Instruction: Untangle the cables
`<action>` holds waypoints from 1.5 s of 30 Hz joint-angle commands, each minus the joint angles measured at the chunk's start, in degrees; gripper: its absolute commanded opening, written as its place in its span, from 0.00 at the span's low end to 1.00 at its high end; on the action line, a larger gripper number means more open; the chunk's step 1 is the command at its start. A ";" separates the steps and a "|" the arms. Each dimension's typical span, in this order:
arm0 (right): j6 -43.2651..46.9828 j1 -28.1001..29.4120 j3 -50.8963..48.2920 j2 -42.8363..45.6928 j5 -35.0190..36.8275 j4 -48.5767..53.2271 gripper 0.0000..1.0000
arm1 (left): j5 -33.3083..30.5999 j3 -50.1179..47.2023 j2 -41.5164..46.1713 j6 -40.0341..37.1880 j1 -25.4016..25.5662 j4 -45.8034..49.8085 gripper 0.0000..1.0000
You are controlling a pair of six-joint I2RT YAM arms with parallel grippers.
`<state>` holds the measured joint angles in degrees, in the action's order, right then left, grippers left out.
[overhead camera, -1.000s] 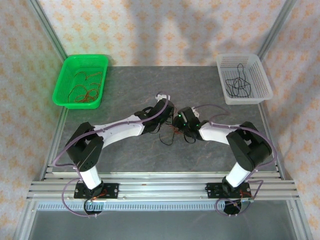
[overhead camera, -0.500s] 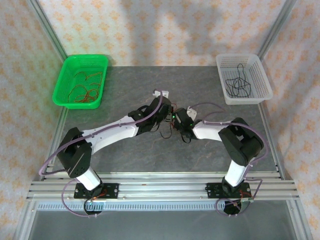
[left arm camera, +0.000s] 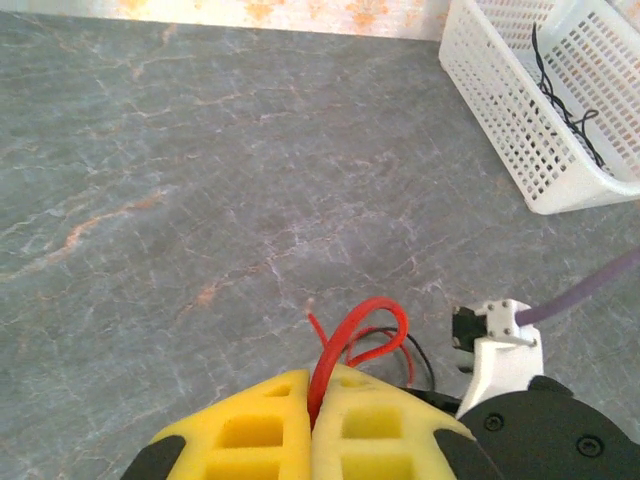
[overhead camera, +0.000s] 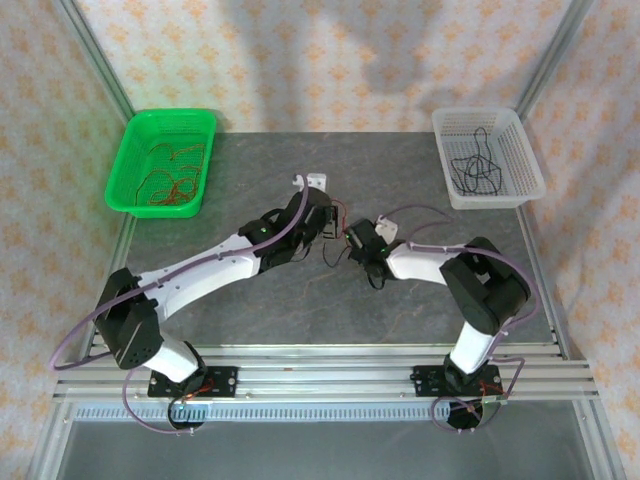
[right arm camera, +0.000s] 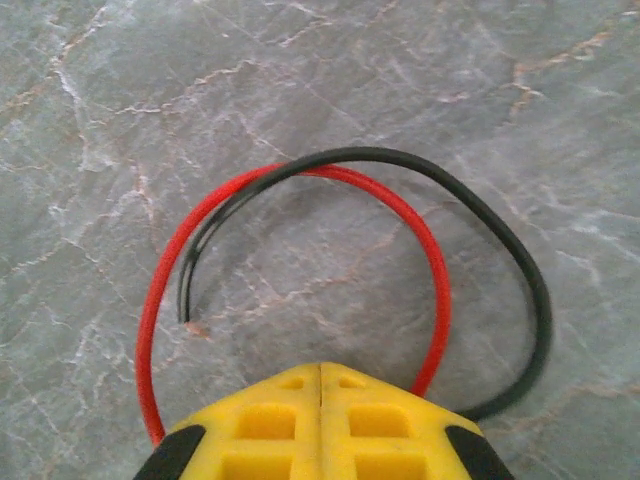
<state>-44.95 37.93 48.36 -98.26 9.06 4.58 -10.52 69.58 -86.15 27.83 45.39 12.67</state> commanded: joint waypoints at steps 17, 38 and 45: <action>-5.64 -8.36 -15.32 16.93 -5.75 -2.76 0.00 | -14.27 1.09 7.28 -5.07 -4.17 9.68 0.00; -6.42 -12.09 -16.21 40.89 0.54 8.00 0.04 | -14.68 -4.42 10.71 -3.84 -7.24 9.13 0.00; 5.52 -11.96 -7.58 38.41 -8.75 15.73 0.26 | -11.90 -2.87 11.87 -3.75 -7.24 9.52 0.00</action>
<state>-46.26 26.04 37.74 -59.33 3.90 15.33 -22.94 64.77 -75.79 23.97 38.46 20.51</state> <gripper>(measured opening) 0.239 0.043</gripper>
